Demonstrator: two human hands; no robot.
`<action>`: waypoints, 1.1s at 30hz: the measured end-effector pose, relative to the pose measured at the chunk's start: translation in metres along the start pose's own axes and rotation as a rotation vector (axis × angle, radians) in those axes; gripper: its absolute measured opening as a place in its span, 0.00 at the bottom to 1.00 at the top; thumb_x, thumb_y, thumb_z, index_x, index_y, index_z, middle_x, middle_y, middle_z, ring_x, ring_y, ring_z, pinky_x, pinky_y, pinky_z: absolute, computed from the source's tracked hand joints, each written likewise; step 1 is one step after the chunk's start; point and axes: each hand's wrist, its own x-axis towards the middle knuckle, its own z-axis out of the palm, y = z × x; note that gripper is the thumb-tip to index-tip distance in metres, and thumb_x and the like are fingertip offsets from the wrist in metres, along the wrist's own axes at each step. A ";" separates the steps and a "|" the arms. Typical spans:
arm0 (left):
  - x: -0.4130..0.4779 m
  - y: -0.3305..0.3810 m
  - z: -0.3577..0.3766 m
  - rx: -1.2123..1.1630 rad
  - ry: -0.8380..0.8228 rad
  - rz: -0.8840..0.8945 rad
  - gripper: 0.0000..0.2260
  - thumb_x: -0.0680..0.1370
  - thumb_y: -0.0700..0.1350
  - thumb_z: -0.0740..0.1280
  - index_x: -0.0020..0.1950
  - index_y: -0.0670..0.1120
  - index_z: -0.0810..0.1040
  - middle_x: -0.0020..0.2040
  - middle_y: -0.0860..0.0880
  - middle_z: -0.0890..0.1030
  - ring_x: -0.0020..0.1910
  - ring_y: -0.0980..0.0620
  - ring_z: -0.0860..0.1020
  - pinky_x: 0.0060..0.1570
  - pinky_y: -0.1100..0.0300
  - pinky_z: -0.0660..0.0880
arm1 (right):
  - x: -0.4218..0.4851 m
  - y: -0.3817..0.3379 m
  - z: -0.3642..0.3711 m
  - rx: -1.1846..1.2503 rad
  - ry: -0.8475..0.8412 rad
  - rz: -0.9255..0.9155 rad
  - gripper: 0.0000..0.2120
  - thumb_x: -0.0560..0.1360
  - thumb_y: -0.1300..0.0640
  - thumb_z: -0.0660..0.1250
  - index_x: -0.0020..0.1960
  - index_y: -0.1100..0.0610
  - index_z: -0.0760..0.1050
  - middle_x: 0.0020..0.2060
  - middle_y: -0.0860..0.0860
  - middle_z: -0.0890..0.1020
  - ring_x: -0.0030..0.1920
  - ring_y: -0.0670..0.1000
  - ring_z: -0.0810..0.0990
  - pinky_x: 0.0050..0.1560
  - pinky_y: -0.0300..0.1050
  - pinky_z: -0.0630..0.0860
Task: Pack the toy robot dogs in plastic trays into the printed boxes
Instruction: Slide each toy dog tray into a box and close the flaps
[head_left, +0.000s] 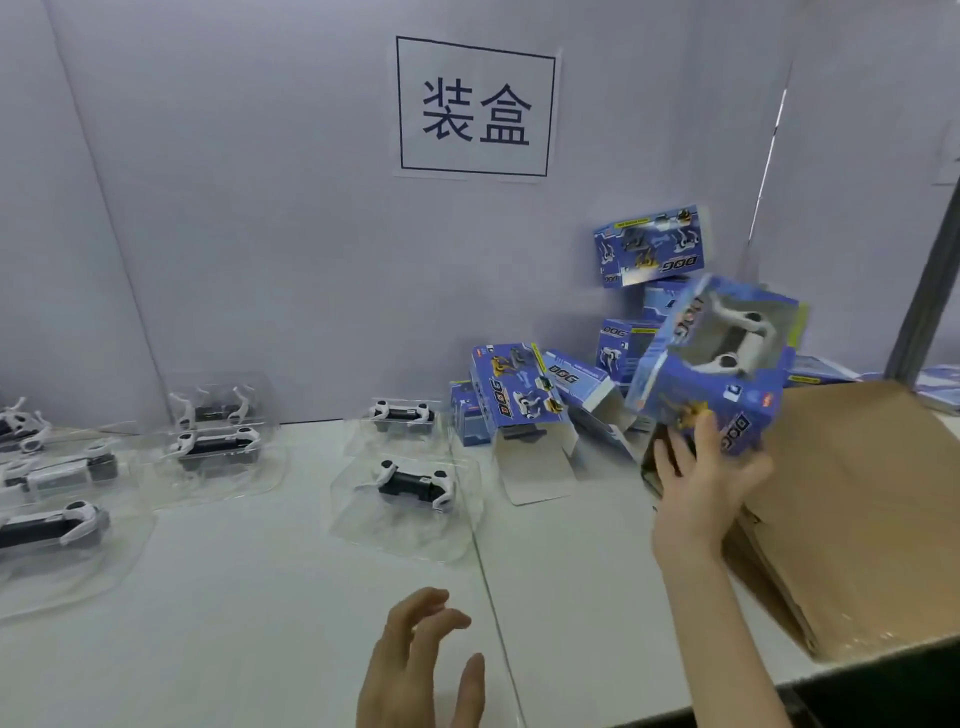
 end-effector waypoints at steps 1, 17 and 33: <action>-0.001 0.000 0.000 0.025 -0.011 -0.002 0.07 0.72 0.50 0.65 0.49 0.58 0.73 0.54 0.58 0.75 0.46 0.60 0.79 0.41 0.65 0.75 | 0.002 0.005 -0.012 -0.074 0.059 0.011 0.27 0.79 0.59 0.68 0.73 0.52 0.60 0.69 0.49 0.72 0.64 0.52 0.78 0.59 0.51 0.78; 0.005 -0.009 0.002 0.255 -0.641 -0.363 0.22 0.70 0.63 0.51 0.60 0.63 0.73 0.62 0.69 0.57 0.64 0.69 0.65 0.54 0.69 0.55 | -0.069 0.100 -0.002 -1.136 -0.948 -0.076 0.33 0.70 0.52 0.77 0.71 0.46 0.67 0.73 0.42 0.59 0.69 0.37 0.63 0.66 0.37 0.65; 0.182 -0.089 0.024 -0.162 -0.431 -0.580 0.14 0.78 0.52 0.70 0.61 0.56 0.70 0.54 0.57 0.80 0.48 0.59 0.81 0.45 0.62 0.77 | -0.015 0.157 -0.001 -1.218 -1.370 -0.452 0.17 0.68 0.36 0.73 0.49 0.45 0.77 0.66 0.41 0.75 0.76 0.44 0.58 0.69 0.35 0.60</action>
